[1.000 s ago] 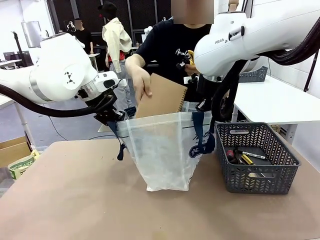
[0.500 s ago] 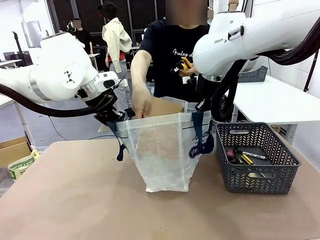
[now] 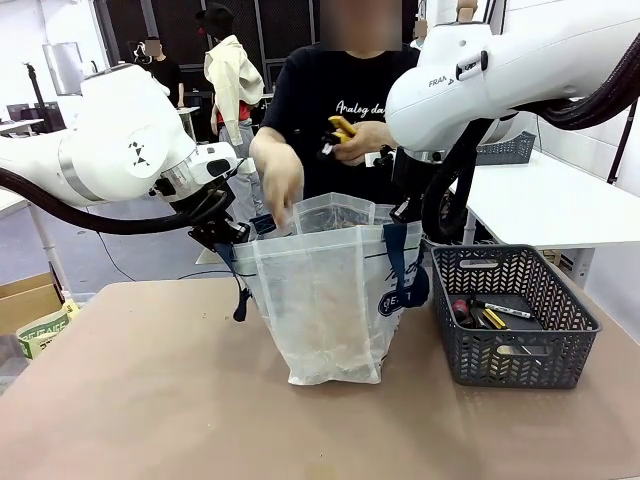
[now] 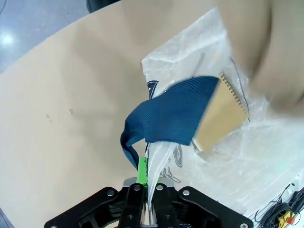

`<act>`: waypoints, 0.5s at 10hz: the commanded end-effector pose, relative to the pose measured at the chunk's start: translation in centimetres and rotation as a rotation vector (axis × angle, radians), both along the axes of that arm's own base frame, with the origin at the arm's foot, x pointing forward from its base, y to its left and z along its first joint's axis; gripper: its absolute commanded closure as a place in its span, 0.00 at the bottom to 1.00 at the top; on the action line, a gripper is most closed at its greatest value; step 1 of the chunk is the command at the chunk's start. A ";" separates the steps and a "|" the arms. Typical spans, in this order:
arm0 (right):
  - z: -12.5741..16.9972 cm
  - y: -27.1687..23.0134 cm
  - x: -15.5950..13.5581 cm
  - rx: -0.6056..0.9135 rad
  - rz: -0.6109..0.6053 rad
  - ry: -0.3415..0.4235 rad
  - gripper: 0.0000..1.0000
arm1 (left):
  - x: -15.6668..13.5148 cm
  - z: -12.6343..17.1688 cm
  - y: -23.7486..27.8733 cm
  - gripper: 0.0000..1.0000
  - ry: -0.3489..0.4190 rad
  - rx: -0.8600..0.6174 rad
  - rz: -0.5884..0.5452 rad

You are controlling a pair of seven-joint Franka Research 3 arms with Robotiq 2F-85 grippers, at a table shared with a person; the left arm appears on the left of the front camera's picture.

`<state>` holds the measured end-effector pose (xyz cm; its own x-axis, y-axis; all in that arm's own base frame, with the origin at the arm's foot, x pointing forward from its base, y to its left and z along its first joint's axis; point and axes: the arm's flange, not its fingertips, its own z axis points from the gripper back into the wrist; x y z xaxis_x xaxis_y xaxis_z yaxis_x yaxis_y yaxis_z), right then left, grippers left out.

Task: Transfer purchased items from the store into the shopping bag.
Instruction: Move the Reusable shopping bag to the right side of the table.

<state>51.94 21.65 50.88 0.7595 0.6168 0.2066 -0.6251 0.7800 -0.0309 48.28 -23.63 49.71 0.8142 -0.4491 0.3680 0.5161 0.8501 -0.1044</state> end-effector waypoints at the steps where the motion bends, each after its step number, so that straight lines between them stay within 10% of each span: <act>1: -0.2 -0.1 0.0 -0.001 -0.005 0.004 1.00 | 0.1 0.0 0.2 1.00 -0.003 0.001 0.002; 5: -0.2 -0.1 0.0 -0.001 -0.005 0.004 1.00 | 0.1 0.0 0.2 1.00 -0.003 0.001 0.002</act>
<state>51.94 21.65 50.89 0.7595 0.6168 0.2067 -0.6251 0.7800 -0.0310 48.28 -23.63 49.71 0.8141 -0.4492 0.3680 0.5162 0.8501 -0.1044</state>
